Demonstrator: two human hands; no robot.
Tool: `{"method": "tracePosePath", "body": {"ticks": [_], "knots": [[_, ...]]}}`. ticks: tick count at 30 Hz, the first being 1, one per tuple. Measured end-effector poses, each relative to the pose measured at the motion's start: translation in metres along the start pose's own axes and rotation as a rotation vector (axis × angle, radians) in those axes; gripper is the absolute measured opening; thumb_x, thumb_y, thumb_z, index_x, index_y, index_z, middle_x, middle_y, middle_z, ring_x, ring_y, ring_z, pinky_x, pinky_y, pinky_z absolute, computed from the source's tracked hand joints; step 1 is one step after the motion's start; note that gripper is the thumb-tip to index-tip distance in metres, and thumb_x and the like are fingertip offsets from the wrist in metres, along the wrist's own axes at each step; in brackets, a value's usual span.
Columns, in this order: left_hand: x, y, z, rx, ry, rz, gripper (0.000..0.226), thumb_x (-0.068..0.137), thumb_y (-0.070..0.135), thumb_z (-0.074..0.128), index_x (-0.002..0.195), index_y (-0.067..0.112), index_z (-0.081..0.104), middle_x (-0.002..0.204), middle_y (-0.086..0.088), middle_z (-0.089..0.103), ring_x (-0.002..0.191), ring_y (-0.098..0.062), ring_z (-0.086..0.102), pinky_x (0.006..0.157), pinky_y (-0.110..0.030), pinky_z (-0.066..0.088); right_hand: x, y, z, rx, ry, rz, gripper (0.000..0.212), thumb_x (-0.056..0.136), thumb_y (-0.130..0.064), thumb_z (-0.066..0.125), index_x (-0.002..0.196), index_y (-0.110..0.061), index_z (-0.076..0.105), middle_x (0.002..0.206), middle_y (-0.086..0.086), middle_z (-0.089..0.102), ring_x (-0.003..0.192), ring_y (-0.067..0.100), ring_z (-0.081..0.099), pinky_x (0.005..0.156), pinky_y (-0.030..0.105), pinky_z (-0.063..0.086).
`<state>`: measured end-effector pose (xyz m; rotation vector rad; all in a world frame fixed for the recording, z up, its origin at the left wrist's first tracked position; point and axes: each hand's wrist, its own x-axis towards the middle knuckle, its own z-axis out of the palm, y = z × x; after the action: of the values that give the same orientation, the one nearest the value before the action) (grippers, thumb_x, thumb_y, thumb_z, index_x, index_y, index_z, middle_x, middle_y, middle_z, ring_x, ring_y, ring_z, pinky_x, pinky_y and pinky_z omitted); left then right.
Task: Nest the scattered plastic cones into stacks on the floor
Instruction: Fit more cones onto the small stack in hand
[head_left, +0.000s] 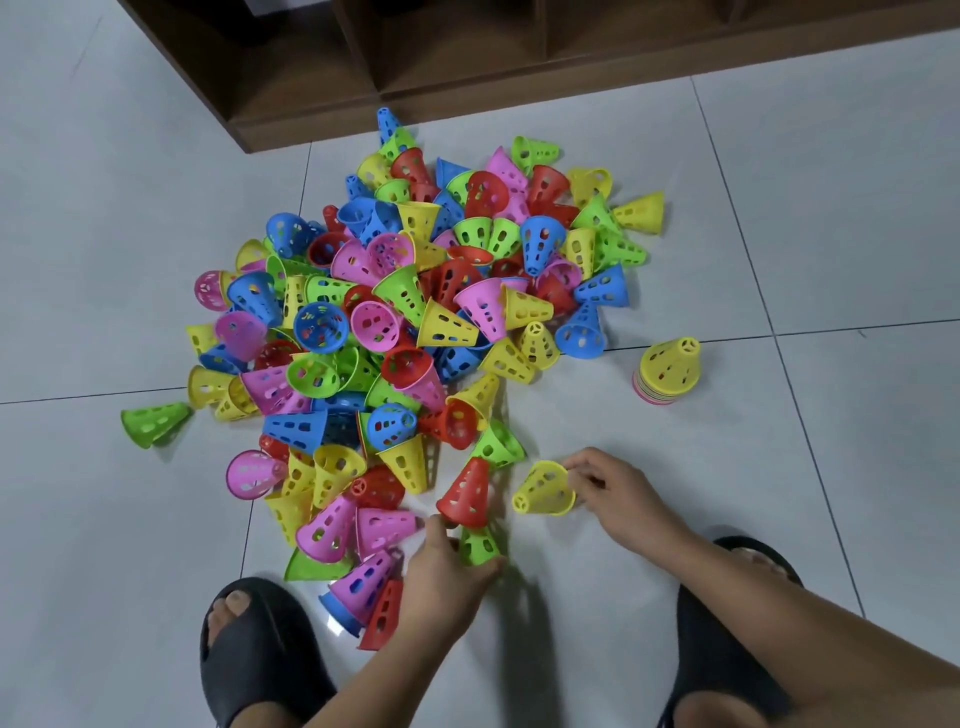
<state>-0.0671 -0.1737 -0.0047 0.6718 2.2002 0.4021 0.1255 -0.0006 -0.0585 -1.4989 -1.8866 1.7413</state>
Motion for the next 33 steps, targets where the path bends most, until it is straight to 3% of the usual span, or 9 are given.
{"method": "tracePosePath", "body": {"ticks": [3, 7, 10, 15, 19, 24, 30, 33], "knots": [[0.002, 0.014, 0.009, 0.005, -0.052, 0.009, 0.067, 0.076, 0.045, 0.089, 0.125, 0.033, 0.045, 0.097, 0.014, 0.065, 0.090, -0.015, 0.069, 0.078, -0.034, 0.058, 0.001, 0.012, -0.012, -0.012, 0.099, 0.062, 0.025, 0.098, -0.011, 0.067, 0.113, -0.031, 0.070, 0.101, -0.005, 0.074, 0.090, 0.016, 0.072, 0.090, 0.044, 0.059], [0.001, 0.031, 0.017, -0.023, -0.115, 0.039, 0.067, 0.076, 0.040, 0.086, 0.129, 0.036, 0.046, 0.100, 0.014, 0.067, 0.085, -0.010, 0.071, 0.073, -0.033, 0.061, -0.005, 0.013, -0.023, -0.132, 0.149, -0.010, 0.046, 0.086, 0.001, 0.067, 0.126, -0.022, 0.066, 0.117, -0.003, 0.065, 0.102, 0.006, 0.065, 0.096, 0.035, 0.055], [-0.001, 0.043, 0.021, -0.068, -0.152, 0.083, 0.067, 0.076, 0.037, 0.086, 0.131, 0.037, 0.048, 0.103, 0.012, 0.069, 0.084, -0.007, 0.071, 0.067, -0.027, 0.059, -0.012, 0.009, -0.025, -0.199, 0.046, -0.143, 0.057, 0.075, -0.016, 0.073, 0.127, -0.034, 0.060, 0.121, -0.013, 0.055, 0.111, 0.005, 0.058, 0.092, 0.026, 0.051], [-0.001, 0.066, 0.016, -0.155, -0.165, 0.158, 0.057, 0.075, 0.027, 0.087, 0.123, 0.034, 0.057, 0.100, 0.010, 0.073, 0.080, 0.001, 0.069, 0.063, -0.015, 0.049, -0.006, 0.007, -0.017, -0.339, 0.004, -0.261, 0.047, 0.083, -0.049, 0.066, 0.128, -0.038, 0.061, 0.124, -0.020, 0.055, 0.116, 0.012, 0.053, 0.100, 0.037, 0.049], [0.010, 0.078, 0.005, -0.191, -0.106, 0.209, 0.062, 0.073, 0.017, 0.089, 0.125, 0.033, 0.060, 0.106, 0.013, 0.073, 0.090, 0.002, 0.069, 0.076, -0.021, 0.056, 0.001, 0.004, -0.017, -0.424, 0.070, -0.369, 0.034, 0.092, -0.042, 0.066, 0.125, -0.036, 0.062, 0.126, -0.018, 0.057, 0.112, 0.016, 0.053, 0.098, 0.043, 0.051], [0.025, 0.091, -0.001, -0.153, -0.078, 0.268, 0.077, 0.067, 0.012, 0.092, 0.130, 0.039, 0.058, 0.119, 0.014, 0.066, 0.103, 0.003, 0.064, 0.080, -0.011, 0.051, 0.005, -0.009, -0.016, -0.529, -0.072, -0.347, 0.079, 0.077, -0.040, 0.069, 0.151, -0.039, 0.042, 0.146, -0.014, 0.050, 0.134, 0.018, 0.045, 0.111, 0.039, 0.043], [0.031, 0.092, 0.002, -0.112, -0.075, 0.259, 0.061, 0.070, 0.013, 0.092, 0.122, 0.033, 0.069, 0.117, 0.012, 0.064, 0.101, -0.001, 0.063, 0.075, -0.010, 0.047, 0.014, -0.014, -0.011, -0.521, -0.074, -0.440, 0.056, 0.085, -0.029, 0.060, 0.139, -0.039, 0.051, 0.137, -0.018, 0.055, 0.128, 0.015, 0.048, 0.107, 0.041, 0.045], [0.028, 0.092, 0.002, -0.146, -0.047, 0.266, 0.051, 0.073, 0.017, 0.093, 0.115, 0.037, 0.069, 0.115, 0.016, 0.064, 0.104, -0.004, 0.063, 0.084, -0.021, 0.053, 0.016, -0.014, -0.011, -0.472, -0.036, -0.433, 0.050, 0.085, -0.029, 0.060, 0.134, -0.037, 0.056, 0.131, -0.017, 0.060, 0.125, 0.016, 0.050, 0.104, 0.043, 0.046]]}}
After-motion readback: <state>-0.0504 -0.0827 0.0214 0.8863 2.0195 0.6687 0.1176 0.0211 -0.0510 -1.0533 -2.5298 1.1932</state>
